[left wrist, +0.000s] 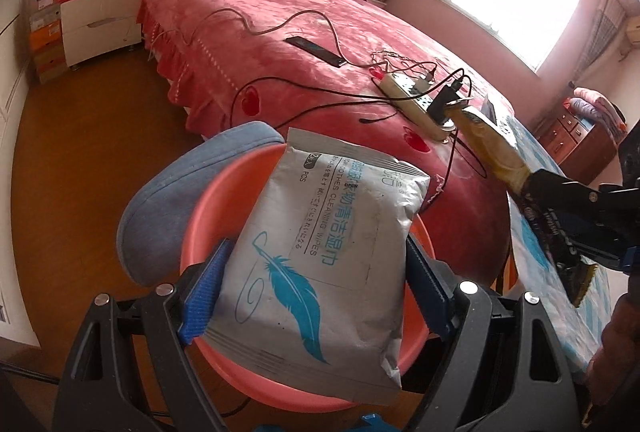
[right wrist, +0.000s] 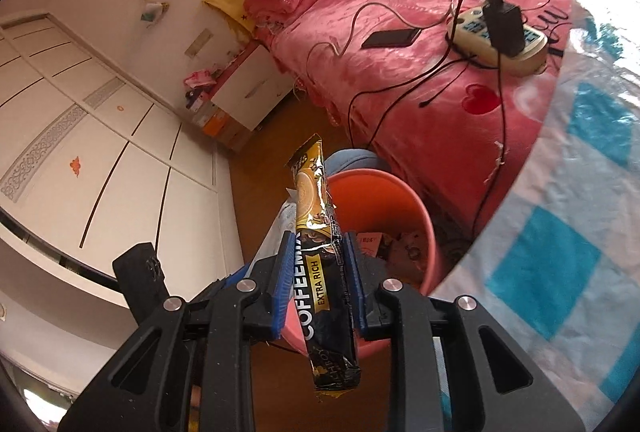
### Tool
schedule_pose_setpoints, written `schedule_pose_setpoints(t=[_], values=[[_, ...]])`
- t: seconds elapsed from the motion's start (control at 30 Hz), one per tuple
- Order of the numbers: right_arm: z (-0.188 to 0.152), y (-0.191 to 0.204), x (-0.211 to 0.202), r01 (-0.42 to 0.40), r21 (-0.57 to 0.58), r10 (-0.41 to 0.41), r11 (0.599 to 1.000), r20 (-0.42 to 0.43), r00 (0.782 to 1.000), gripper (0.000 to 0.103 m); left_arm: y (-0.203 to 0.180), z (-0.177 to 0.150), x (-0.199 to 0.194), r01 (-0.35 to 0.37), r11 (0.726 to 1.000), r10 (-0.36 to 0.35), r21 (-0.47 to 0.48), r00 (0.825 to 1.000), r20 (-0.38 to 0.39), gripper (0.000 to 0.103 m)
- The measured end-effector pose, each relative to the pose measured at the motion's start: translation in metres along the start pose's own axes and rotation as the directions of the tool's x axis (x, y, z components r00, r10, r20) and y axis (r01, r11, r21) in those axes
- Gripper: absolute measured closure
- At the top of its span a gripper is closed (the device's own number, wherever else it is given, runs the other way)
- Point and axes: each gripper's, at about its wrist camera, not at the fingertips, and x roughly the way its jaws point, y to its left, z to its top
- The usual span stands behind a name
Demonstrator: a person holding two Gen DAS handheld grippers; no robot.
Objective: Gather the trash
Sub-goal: 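Open both tools to drop the wipes pack and coffee stick into the bucket, then move both open tools back over the remaining trash on the table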
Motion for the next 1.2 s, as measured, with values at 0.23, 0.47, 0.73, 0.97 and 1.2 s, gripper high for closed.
schedule_pose_setpoints(t=[0.23,0.47,0.73,0.97,1.2], values=[[-0.003,-0.017,0.0,0.008,0.044,-0.009,0.999,0.017,1.0,0.04,0.005,-0.002,0.0,-0.016,1.0,0.016,-0.015,1.0,0.024,0.019],[-0.014,-0.022,-0.039,0.156,-0.039,-0.15,0.987,0.132,0.98,0.022,-0.003,0.001,-0.006,-0.032,0.999,0.032,0.015,0.998,0.049,0.018],[-0.028,-0.041,-0.06,0.273,-0.061,-0.258,0.96,0.179,0.949,0.02,-0.028,0.001,-0.01,-0.031,0.997,0.028,0.073,0.999,0.043,0.013],[-0.039,-0.054,-0.078,0.379,-0.063,-0.356,0.923,0.232,0.905,0.015,-0.055,0.0,-0.012,-0.015,0.994,0.011,0.112,0.999,0.035,0.012],[-0.044,-0.067,-0.096,0.428,-0.047,-0.402,0.903,0.264,0.877,0.012,-0.082,-0.001,-0.015,0.007,0.988,-0.01,0.154,1.0,0.025,0.012]])
